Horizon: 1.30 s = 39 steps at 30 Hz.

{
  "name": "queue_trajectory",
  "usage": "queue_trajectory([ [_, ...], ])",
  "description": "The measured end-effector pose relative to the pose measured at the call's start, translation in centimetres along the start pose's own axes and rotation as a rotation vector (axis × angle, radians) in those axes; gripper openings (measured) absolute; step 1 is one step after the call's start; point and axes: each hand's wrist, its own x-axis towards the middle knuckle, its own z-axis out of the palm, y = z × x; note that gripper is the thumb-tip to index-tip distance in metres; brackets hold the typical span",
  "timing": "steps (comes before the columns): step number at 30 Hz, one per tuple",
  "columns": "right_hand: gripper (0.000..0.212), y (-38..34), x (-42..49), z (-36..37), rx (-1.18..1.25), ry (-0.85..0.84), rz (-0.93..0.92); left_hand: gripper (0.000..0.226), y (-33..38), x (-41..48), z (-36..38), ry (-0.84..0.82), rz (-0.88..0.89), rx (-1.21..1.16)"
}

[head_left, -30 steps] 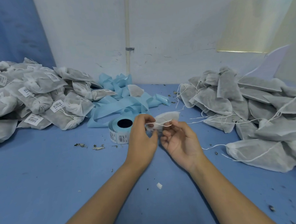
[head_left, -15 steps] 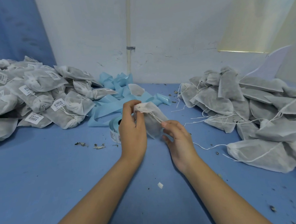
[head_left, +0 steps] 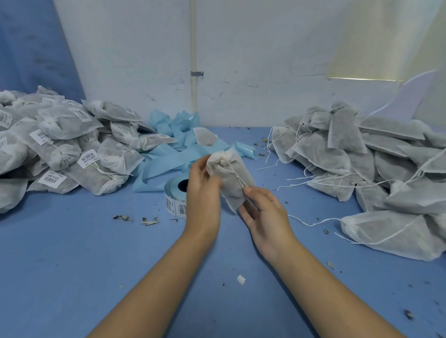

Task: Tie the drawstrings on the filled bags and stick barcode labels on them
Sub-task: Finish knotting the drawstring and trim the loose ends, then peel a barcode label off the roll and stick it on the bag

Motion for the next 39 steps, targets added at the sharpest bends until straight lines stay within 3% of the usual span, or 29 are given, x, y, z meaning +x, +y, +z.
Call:
queue_trajectory([
  [2,0.019,0.0,-0.1,0.1,-0.004,-0.002,-0.003,0.045,-0.5,-0.5,0.3,-0.063,0.026,0.109],
  [5,0.018,0.1,-0.2,0.3,0.002,-0.015,-0.011,0.054,-0.7,-0.6,0.6,-0.028,-0.002,0.137],
  [12,0.014,0.2,-0.5,0.6,-0.008,-0.068,0.004,0.024,-0.2,-0.5,0.2,0.033,0.042,0.092],
  [15,0.001,0.0,-0.5,0.7,0.063,-0.106,0.032,0.021,0.3,-0.2,0.2,0.044,0.053,0.039],
  [20,0.026,-0.1,-0.1,0.1,0.211,-0.122,0.074,0.020,0.7,0.2,-0.2,0.008,0.029,-0.017],
  [28,0.013,-0.5,0.2,-0.2,0.169,-0.005,0.012,0.023,1.3,0.7,-0.9,0.027,0.044,0.079],
  [33,0.030,0.6,0.3,-0.2,-0.440,-0.036,-0.229,0.029,2.4,1.8,-2.6,0.066,0.030,0.023],
  [37,0.055,1.6,0.5,0.0,-1.237,-0.227,-0.464,0.034,2.7,2.2,-4.8,0.065,-0.031,0.025],
  [39,0.056,2.1,0.4,0.3,-1.454,-0.290,-0.522,0.038,2.4,2.2,-5.8,0.069,-0.056,0.054],
])
